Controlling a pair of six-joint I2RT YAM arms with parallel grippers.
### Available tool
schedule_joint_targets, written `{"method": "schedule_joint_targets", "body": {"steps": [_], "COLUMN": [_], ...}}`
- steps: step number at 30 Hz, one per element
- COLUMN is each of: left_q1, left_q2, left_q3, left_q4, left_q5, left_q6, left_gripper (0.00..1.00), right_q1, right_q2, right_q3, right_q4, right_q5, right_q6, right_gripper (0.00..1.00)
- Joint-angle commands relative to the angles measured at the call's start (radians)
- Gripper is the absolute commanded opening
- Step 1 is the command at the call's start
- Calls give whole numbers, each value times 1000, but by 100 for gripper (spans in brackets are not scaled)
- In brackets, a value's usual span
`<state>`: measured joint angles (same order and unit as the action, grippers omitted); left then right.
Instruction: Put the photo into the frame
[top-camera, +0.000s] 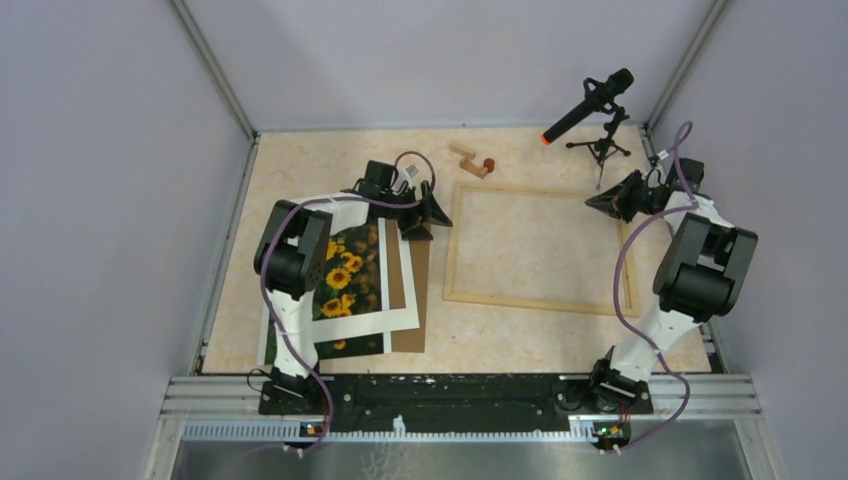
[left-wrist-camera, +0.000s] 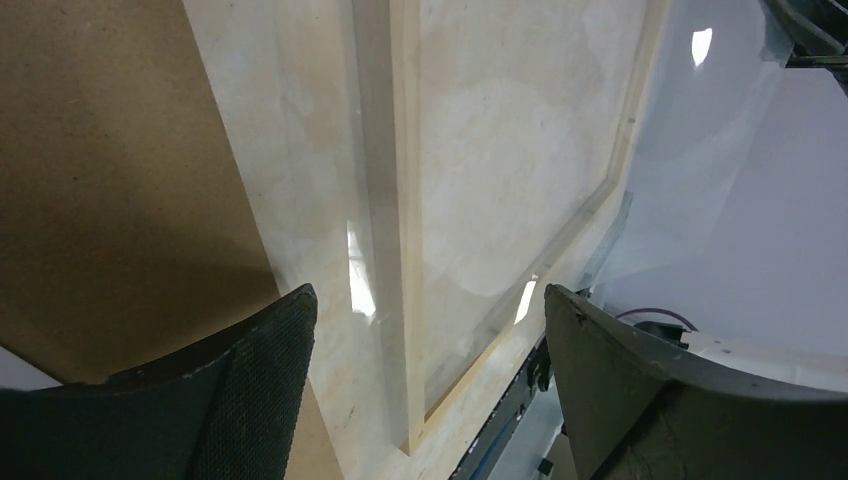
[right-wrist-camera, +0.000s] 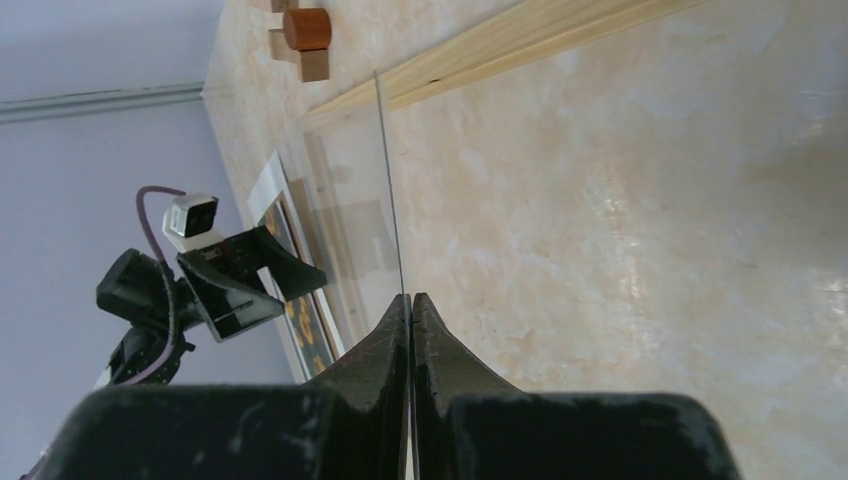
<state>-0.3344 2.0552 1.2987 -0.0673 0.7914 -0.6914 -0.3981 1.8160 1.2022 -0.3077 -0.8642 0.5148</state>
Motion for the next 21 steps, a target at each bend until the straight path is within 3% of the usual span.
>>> {"method": "schedule_joint_targets", "body": {"steps": [1, 7, 17, 21], "left_q1": [-1, -3, -21, -26], "left_q2": [17, 75, 84, 75], "left_q3": [55, 67, 20, 5], "left_q4": [-21, 17, 98, 78], "left_q5": [-44, 15, 78, 78], "left_q6": [37, -22, -79, -69], "left_gripper": [88, 82, 48, 42], "right_q1": [-35, -47, -48, -48], "right_q2": [21, 39, 37, 30], "right_q3": [16, 13, 8, 7], "right_q4": [-7, 8, 33, 35], "right_q5": [-5, -16, -20, -21], "right_q6": [-78, -80, -64, -61], "right_gripper": [0, 0, 0, 0]}}
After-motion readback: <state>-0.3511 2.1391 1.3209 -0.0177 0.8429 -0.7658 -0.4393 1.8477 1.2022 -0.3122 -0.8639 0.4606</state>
